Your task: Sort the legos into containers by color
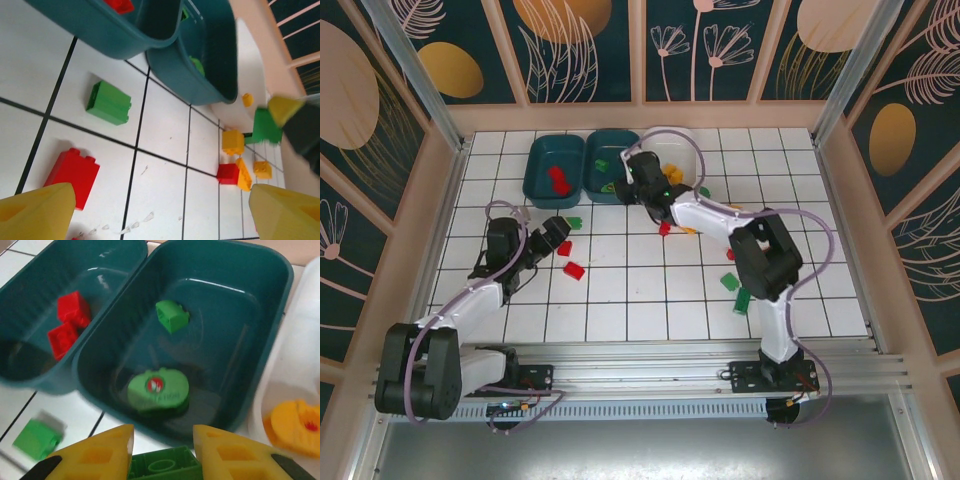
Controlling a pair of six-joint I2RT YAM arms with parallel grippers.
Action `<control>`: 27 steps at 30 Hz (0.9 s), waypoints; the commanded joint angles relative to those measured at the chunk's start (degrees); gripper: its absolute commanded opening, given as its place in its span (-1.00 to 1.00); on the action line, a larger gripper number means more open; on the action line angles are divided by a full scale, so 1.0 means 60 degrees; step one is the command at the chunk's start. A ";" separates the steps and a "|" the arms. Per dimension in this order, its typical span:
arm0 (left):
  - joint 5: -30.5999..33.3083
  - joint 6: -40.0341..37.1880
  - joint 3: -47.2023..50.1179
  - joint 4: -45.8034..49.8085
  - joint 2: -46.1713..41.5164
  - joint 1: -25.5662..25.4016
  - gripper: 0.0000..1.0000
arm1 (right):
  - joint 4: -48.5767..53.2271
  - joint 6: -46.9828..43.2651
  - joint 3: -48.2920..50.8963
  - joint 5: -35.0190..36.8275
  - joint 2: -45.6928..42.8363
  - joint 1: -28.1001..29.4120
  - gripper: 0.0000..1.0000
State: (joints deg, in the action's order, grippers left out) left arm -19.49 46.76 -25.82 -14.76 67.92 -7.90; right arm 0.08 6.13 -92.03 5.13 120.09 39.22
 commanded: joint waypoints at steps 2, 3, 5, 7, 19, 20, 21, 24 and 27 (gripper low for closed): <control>0.1036 -0.0806 -0.0116 0.0950 0.0011 -0.0312 0.80 | 0.0690 0.0096 -0.2112 -0.0275 0.1490 -0.0205 -0.44; 0.1232 -0.0885 -0.0161 0.1015 0.0077 -0.0351 0.80 | 0.0900 0.0088 -0.2617 -0.0303 0.1803 -0.0234 -0.40; 0.1343 -0.0967 -0.0349 0.1069 0.0292 -0.0460 0.80 | 0.1445 0.0127 -0.3669 -0.0344 0.2348 -0.0298 -0.10; 0.1300 -0.1010 -0.0567 0.1087 0.0542 -0.0600 0.80 | 0.1917 0.0139 -0.4383 -0.0165 0.2593 -0.0291 0.11; 0.1820 -0.1114 -0.0884 0.0941 0.0515 -0.1748 0.78 | 0.0511 0.2514 0.1918 0.2449 -0.1812 -0.0196 0.22; 0.2147 -0.1291 -0.0984 0.1171 0.0465 -0.1917 0.77 | 0.0714 0.3179 0.2543 0.2745 -0.2127 -0.0166 0.22; 0.2428 -0.1473 -0.1110 0.1398 0.0468 -0.2075 0.77 | 0.0761 0.3696 0.3118 0.2767 -0.2392 -0.0127 0.22; 0.3193 -0.1831 -0.1542 0.1904 0.0728 -0.2496 0.76 | 0.0874 0.4840 0.4359 0.3008 -0.2848 0.0090 0.27; 0.3234 -0.1905 -0.1809 0.1929 0.1093 -0.2728 0.75 | 0.0791 0.5483 0.4906 0.2802 -0.2868 0.0122 0.31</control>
State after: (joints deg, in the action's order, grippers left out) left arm -3.60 38.00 -34.30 -5.37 72.75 -23.20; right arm 4.60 30.35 -65.45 19.51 103.04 39.16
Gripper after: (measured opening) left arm 0.877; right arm 0.651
